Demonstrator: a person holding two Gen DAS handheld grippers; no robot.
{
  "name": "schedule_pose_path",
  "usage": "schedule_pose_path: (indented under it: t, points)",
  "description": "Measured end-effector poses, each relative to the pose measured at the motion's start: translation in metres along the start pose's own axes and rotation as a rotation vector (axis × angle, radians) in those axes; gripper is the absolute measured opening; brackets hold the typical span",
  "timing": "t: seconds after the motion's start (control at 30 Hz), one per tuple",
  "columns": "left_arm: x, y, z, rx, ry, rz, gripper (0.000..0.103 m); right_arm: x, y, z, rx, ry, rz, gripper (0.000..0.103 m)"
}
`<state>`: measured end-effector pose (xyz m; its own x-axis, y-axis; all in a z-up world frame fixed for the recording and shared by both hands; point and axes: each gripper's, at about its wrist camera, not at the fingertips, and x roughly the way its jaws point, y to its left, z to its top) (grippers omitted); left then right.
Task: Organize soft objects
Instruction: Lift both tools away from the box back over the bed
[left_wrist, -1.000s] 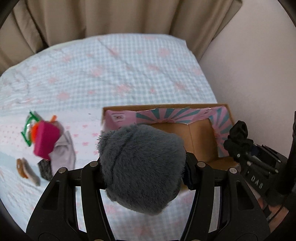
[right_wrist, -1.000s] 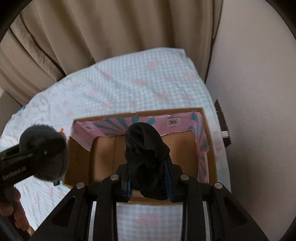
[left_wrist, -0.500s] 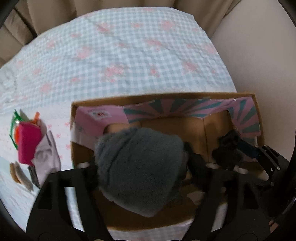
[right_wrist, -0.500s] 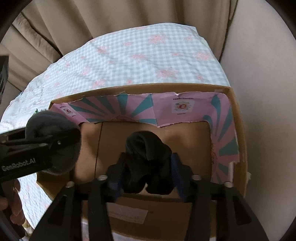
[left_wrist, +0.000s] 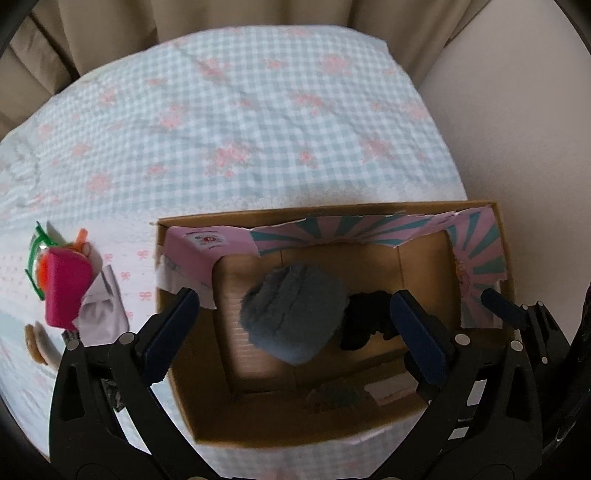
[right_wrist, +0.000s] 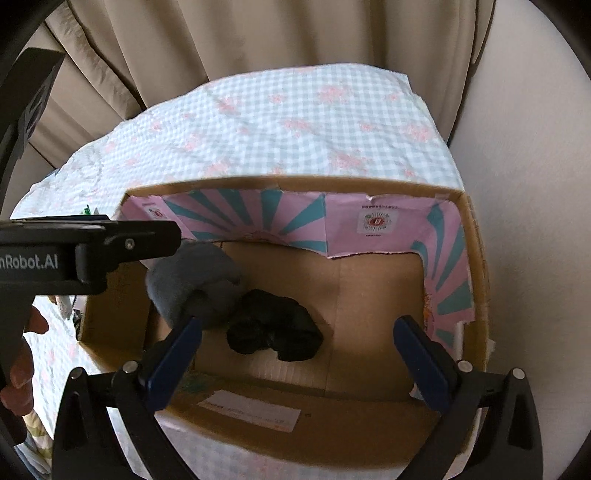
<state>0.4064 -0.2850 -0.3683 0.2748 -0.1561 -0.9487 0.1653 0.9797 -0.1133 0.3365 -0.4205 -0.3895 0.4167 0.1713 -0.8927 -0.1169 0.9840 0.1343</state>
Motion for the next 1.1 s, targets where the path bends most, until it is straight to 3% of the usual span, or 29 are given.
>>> schedule_pose_path:
  t: [0.23, 0.5, 0.87, 1.1]
  points:
    - [-0.06, 0.0, -0.01, 0.002, -0.085, -0.021, 0.103, -0.047, 0.014, 0.005, 0.001, -0.041, -0.011, 0.103]
    - [-0.155, -0.002, -0.037, 0.033, -0.221, -0.035, 0.103, -0.127, 0.033, 0.001, 0.051, -0.13, -0.023, 0.103]
    - [-0.299, 0.008, -0.109, 0.059, -0.432, -0.042, 0.103, -0.256, 0.066, -0.026, 0.089, -0.266, -0.087, 0.103]
    - [-0.358, 0.02, -0.16, 0.068, -0.53, -0.031, 0.103, -0.315, 0.095, -0.053, 0.083, -0.367, -0.135, 0.103]
